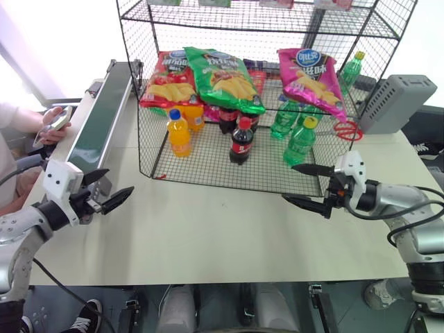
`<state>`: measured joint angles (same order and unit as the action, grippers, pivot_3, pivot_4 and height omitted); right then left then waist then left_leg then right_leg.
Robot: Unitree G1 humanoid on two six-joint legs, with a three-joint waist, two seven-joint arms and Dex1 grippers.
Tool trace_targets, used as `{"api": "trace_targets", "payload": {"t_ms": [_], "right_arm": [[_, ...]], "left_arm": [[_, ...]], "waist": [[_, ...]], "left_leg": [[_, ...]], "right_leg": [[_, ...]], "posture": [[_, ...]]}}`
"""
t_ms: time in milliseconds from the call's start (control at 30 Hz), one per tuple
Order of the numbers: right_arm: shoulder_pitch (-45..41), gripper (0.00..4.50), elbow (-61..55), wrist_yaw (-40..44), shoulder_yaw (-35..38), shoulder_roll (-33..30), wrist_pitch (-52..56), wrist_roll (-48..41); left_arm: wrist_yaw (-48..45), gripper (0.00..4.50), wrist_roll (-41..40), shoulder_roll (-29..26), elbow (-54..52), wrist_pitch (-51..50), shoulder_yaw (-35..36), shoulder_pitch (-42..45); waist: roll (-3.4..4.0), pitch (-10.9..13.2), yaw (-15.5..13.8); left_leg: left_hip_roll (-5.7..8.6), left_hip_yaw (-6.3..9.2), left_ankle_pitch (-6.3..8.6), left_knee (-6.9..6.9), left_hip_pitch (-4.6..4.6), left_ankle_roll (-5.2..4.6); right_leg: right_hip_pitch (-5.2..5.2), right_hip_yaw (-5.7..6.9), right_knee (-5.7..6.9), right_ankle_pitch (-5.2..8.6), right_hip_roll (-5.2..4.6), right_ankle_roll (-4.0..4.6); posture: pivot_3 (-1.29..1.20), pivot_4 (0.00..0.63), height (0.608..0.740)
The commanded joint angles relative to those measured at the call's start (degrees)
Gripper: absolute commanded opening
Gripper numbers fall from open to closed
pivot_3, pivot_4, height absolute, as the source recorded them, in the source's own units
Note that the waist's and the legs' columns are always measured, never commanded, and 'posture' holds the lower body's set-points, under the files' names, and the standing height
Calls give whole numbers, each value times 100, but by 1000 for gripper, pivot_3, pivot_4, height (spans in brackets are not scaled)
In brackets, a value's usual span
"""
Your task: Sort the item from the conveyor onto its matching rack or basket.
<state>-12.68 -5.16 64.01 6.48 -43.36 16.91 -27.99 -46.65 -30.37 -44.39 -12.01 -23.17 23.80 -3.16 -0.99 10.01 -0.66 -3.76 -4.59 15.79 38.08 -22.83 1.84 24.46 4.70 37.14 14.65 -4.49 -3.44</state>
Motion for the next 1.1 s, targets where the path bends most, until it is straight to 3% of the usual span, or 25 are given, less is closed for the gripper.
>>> {"api": "trace_targets", "payload": {"t_ms": [33, 1100], "right_arm": [[-98, 4474, -56, 8, 22, 53, -94, -7], [-232, 4474, 315, 247, -122, 80, -454, 179]], "left_arm": [[-61, 4500, 30, -62, -53, 133, 83, 84], [-85, 4500, 276, 76, 46, 459, 35, 185]], "waist": [[0, 0, 1], [0, 0, 2]], "left_leg": [[0, 0, 0, 0, 0, 0], [0, -1, 0, 0, 2, 0]], "right_leg": [[0, 0, 0, 0, 0, 0], [0, 0, 5, -1, 0, -1]], "posture": [[0, 150, 740], [0, 150, 740]]}}
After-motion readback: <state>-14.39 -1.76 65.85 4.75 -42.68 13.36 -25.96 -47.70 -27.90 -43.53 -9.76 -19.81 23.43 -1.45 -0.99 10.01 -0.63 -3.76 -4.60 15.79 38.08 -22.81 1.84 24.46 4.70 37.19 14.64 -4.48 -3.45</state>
